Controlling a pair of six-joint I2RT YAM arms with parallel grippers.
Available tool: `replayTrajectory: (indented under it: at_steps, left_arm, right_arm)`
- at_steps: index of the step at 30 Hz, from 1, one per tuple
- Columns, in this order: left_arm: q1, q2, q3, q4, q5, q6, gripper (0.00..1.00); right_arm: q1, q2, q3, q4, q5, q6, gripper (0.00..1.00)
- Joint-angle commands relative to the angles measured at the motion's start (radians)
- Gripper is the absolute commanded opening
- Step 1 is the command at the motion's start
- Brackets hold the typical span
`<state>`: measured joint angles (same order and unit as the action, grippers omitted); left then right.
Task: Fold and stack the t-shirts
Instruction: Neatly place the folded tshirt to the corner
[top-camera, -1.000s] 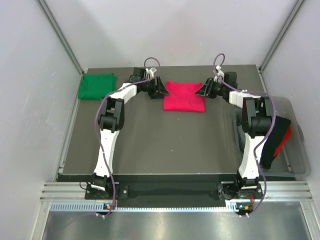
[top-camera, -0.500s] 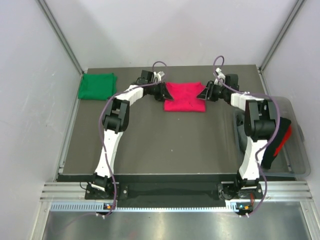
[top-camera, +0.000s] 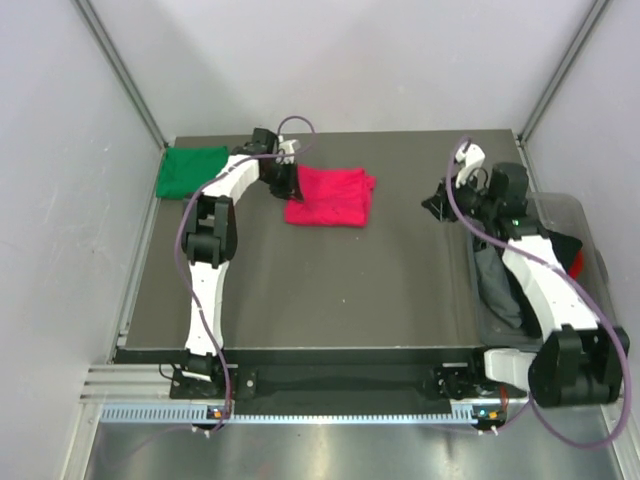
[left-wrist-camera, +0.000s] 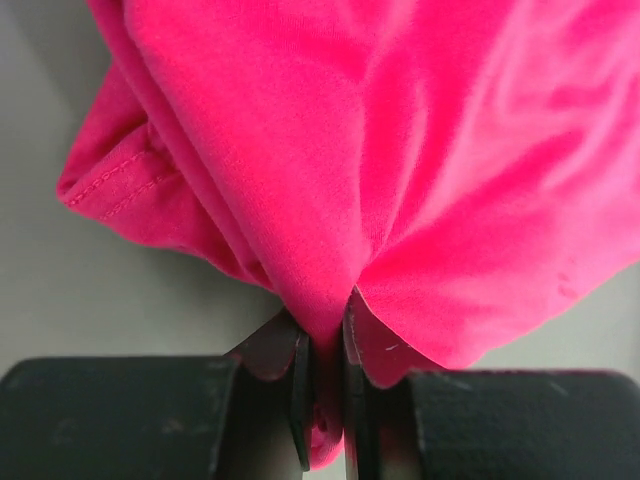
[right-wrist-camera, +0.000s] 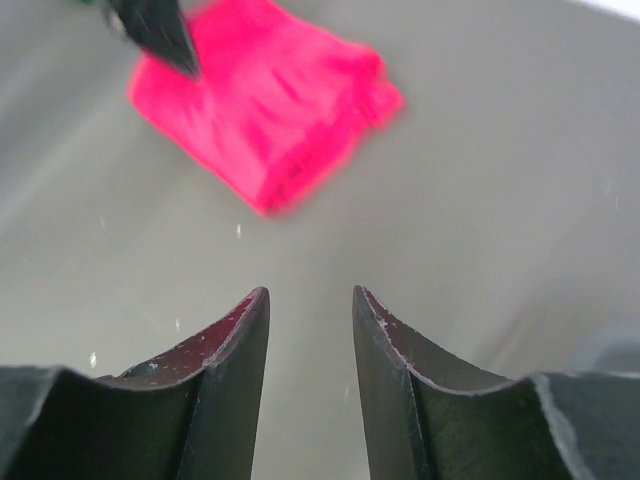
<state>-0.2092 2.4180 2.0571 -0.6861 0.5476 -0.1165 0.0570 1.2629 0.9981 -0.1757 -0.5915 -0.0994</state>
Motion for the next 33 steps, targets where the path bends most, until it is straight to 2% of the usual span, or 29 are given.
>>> replayTrajectory:
  at_steps: [1,4,6,14,15,19,27,31,33]
  left_arm:
    - [0.060,-0.089,0.025,-0.171,-0.133,0.181,0.00]
    - [0.099,-0.141,0.003,-0.214,-0.240,0.251,0.00]
    - [0.109,-0.167,-0.021,-0.220,-0.337,0.279,0.00]
    - [0.148,-0.278,-0.040,-0.193,-0.538,0.347,0.00]
    - [0.148,-0.287,-0.040,-0.184,-0.625,0.350,0.00]
    - [0.152,-0.313,-0.038,-0.121,-0.768,0.362,0.00]
    - [0.162,-0.286,0.029,-0.029,-0.865,0.339,0.00]
    - [0.162,-0.205,0.167,-0.018,-0.871,0.304,0.00]
    - [0.148,-0.162,0.214,-0.007,-0.926,0.340,0.00]
  right_arm:
    - [0.007,-0.118,-0.107,-0.062,0.053,-0.106,0.40]
    - [0.007,-0.273,-0.193,-0.036,0.082,-0.109,0.40]
    - [0.006,-0.318,-0.237,-0.024,0.102,-0.120,0.41]
    - [-0.034,-0.362,-0.289,0.025,0.075,-0.102,0.41]
    - [-0.037,-0.364,-0.292,0.027,0.071,-0.102,0.41]
    - [-0.046,-0.364,-0.303,0.031,0.056,-0.103,0.41]
    - [-0.049,-0.364,-0.315,0.042,0.042,-0.106,0.42]
    - [-0.049,-0.355,-0.317,0.048,0.041,-0.108,0.42]
    - [-0.082,-0.349,-0.317,0.050,0.039,-0.108,0.42]
